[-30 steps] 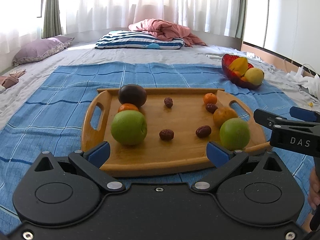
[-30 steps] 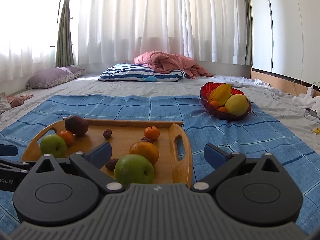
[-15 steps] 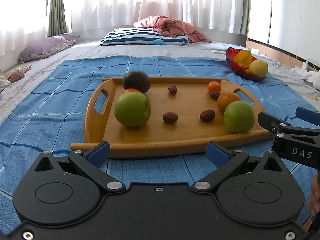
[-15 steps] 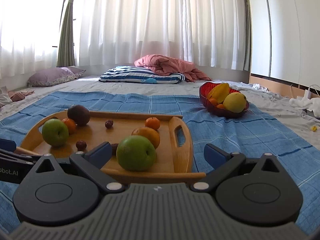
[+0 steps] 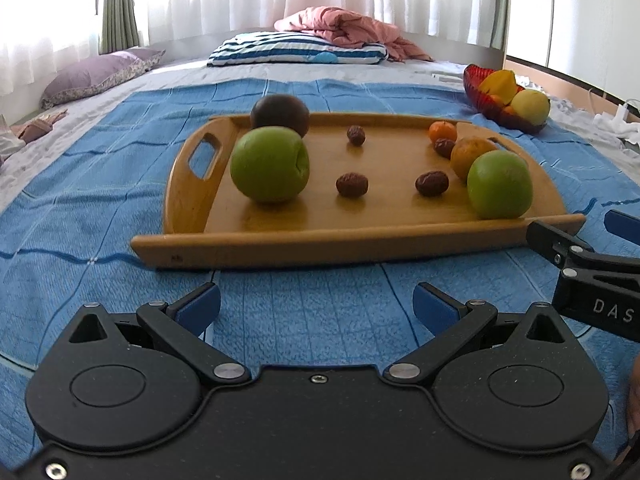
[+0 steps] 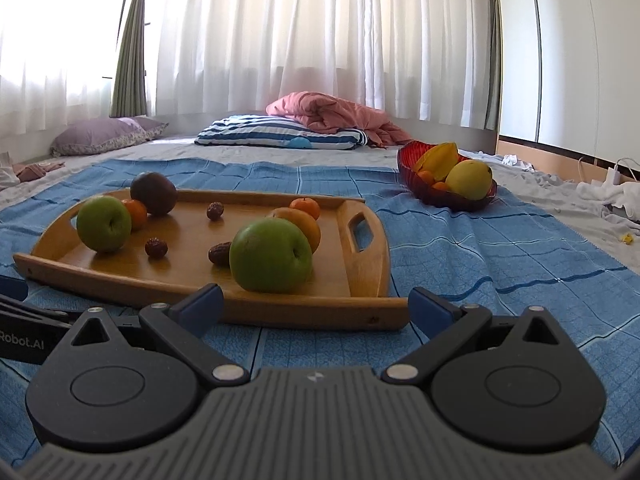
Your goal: Organize fruits
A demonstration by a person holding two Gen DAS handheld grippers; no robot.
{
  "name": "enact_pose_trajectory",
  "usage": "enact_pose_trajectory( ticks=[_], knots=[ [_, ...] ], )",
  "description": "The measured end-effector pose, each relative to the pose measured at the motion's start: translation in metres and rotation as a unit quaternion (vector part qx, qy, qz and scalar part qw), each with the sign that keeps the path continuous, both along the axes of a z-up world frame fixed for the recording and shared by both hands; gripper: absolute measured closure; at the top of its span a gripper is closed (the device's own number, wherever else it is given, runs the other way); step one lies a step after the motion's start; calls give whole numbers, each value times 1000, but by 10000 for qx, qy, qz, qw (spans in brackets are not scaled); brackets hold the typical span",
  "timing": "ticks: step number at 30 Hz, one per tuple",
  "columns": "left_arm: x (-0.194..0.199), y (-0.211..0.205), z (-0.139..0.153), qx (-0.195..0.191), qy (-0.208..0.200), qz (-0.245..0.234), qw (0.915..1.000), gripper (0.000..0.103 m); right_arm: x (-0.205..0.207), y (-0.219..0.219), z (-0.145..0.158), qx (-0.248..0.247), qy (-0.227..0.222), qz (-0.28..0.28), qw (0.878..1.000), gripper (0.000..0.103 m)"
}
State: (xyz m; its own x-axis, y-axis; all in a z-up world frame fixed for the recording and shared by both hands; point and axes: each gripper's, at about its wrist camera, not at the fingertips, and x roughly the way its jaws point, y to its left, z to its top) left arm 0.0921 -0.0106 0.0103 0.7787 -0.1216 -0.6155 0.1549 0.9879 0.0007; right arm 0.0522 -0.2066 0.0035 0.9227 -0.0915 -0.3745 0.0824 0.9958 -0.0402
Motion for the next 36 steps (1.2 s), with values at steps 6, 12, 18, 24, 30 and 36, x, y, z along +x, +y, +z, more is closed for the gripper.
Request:
enact_pose_trajectory(
  ticks=[6, 12, 18, 24, 30, 36],
  knots=[
    [3, 0, -6, 30, 24, 23, 10000, 0, 1, 2, -12, 85, 302, 135, 9994, 0],
    [6, -2, -9, 65, 16, 37, 10000, 0, 5, -1, -17, 230, 451, 112, 9987, 0],
    [8, 1, -12, -33, 27, 78, 10000, 0, 10, 3, -22, 86, 651, 143, 9977, 0],
    [8, 3, -14, -65, 25, 118, 9999, 0, 11, 8, -23, -80, 665, 156, 9976, 0],
    [8, 3, -14, -66, 17, 122, 9999, 0, 11, 7, -24, -23, 698, 168, 9974, 0],
    [7, 3, -15, -52, 2, 129, 9999, 0, 12, 5, -24, 3, 689, 172, 9975, 0]
  ],
)
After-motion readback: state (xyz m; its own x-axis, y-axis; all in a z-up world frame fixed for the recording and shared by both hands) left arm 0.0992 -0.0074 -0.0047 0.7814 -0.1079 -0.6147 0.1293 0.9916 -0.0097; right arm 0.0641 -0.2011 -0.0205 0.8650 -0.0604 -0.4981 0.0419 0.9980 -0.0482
